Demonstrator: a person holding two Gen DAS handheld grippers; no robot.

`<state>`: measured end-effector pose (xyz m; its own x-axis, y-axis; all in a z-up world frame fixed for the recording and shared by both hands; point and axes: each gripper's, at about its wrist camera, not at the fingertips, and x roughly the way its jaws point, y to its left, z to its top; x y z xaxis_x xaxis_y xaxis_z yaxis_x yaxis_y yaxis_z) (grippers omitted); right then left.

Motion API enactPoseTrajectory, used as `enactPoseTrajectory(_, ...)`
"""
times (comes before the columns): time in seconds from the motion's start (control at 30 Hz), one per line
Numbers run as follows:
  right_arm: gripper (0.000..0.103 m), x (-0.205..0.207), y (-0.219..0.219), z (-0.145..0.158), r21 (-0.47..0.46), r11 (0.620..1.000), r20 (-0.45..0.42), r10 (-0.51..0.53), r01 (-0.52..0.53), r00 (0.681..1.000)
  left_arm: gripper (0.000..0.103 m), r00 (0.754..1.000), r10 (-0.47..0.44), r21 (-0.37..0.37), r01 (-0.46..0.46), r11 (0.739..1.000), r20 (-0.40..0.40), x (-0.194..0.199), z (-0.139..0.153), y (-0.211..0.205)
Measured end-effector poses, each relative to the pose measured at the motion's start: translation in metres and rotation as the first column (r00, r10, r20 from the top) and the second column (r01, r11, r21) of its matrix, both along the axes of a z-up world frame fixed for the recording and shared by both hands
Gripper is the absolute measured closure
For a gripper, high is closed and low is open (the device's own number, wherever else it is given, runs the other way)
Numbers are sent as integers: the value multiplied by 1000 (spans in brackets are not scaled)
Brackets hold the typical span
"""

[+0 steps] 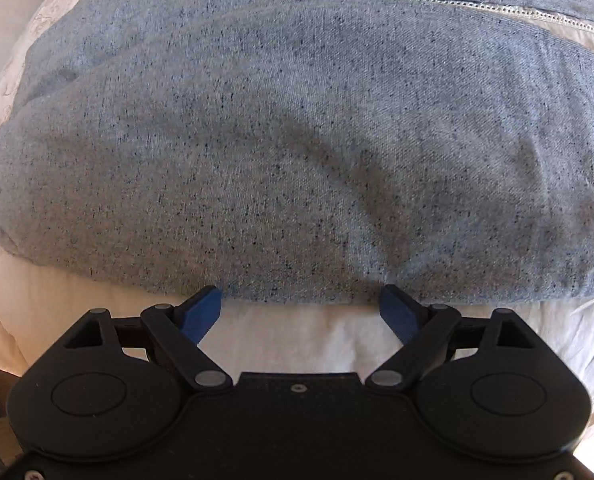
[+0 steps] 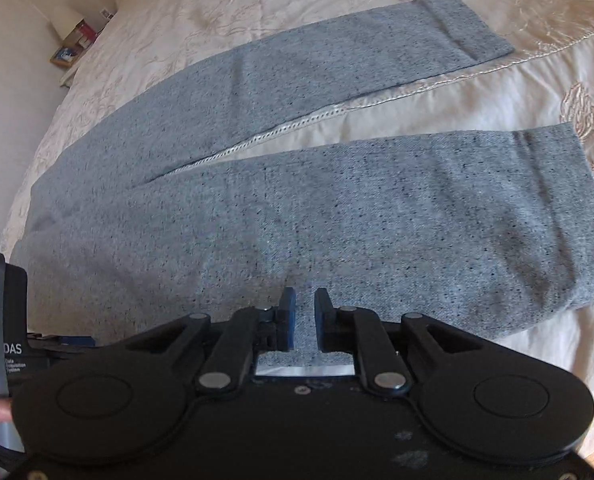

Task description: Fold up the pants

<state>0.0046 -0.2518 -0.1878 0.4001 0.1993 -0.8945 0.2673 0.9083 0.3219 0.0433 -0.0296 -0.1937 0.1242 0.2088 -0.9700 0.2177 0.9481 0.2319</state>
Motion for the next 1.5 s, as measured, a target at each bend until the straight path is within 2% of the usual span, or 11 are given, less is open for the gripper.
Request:
enactPoseTrajectory(0.37, 87, 24, 52, -19, 0, 995, -82, 103, -103, 991, 10, 998, 23, -86, -29, 996, -63, 1, -9, 32)
enactPoseTrajectory(0.5, 90, 32, 65, -35, -91, 987, -133, 121, -134, 984, 8, 997, 7, -101, -15, 995, -81, 5, -12, 44)
enactPoseTrajectory(0.67, 97, 26, 34, -43, -163, 987, -188, -39, 8, 981, 8, 992, -18, -136, 2, 991, -123, 18, -15, 54)
enactPoseTrajectory(0.8, 97, 24, 18, -37, -243, 956, -210, -216, 163, 953, 20, 986, -42, -195, 10, 981, -160, 35, 10, 68)
enactPoseTrajectory(0.87, 89, 26, 19, -31, -253, 947, -199, -249, 196, 948, 20, 990, -59, -246, 27, 969, -126, 43, 27, 75)
enactPoseTrajectory(0.97, 86, 32, 23, -19, -230, 949, -176, -261, 218, 949, 20, 997, -71, -235, 60, 970, -39, 60, 41, 83)
enactPoseTrajectory(1.17, 87, 55, 25, -34, -241, 930, -223, -330, 276, 917, 19, 1000, -12, -127, 13, 992, 10, 96, 14, 121)
enactPoseTrajectory(1.23, 88, 57, 12, -42, -267, 907, -258, -394, 326, 882, 10, 999, 3, -104, -7, 995, -39, 105, -5, 144)
enactPoseTrajectory(1.3, 87, 56, 4, -34, -280, 884, -258, -444, 374, 858, 1, 997, 32, -136, -41, 990, -72, 112, -15, 161)
enactPoseTrajectory(1.43, 85, 76, -7, -5, -240, 876, -180, -464, 419, 867, 9, 996, -5, -177, -11, 984, -91, 127, -9, 179)
enactPoseTrajectory(1.5, 82, 97, -19, 8, -210, 867, -133, -483, 452, 865, 19, 996, -18, -196, 1, 981, -85, 148, 1, 184)
